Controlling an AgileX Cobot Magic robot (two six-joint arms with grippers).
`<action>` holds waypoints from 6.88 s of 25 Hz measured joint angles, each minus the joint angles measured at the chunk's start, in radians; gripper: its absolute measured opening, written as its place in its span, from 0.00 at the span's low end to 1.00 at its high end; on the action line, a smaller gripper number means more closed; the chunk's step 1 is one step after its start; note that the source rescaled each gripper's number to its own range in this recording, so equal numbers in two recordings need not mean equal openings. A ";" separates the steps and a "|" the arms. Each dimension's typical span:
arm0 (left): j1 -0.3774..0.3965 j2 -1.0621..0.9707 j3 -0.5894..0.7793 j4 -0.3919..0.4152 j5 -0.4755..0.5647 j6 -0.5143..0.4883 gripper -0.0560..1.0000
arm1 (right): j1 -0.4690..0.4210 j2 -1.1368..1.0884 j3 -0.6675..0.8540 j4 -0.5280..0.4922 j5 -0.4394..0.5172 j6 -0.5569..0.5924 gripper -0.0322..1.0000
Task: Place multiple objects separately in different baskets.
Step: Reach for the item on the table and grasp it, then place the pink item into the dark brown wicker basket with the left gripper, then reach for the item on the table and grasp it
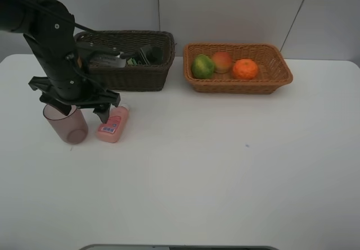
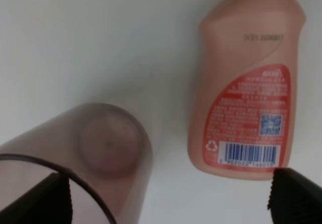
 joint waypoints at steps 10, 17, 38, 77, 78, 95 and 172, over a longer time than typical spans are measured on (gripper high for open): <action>0.000 0.038 0.001 0.001 -0.021 0.004 1.00 | 0.000 0.000 0.000 0.000 0.000 0.000 0.65; 0.000 0.045 0.016 0.001 -0.034 0.004 0.97 | 0.000 0.000 0.000 0.000 0.000 0.000 0.65; 0.000 0.045 0.016 0.009 -0.005 0.007 0.07 | 0.000 0.000 0.000 0.000 0.000 0.000 0.65; 0.000 0.045 -0.033 0.010 0.054 0.007 0.06 | 0.000 0.000 0.000 0.000 0.000 0.000 0.64; 0.000 0.045 -0.043 0.010 0.068 0.007 0.06 | 0.000 0.000 0.000 0.000 0.000 0.000 0.64; 0.054 0.015 -0.467 0.005 0.232 0.007 0.05 | 0.000 0.000 0.000 0.000 0.000 0.000 0.64; -0.031 -0.189 0.025 -0.141 0.000 0.191 0.96 | 0.000 0.000 0.000 0.000 0.000 0.000 0.64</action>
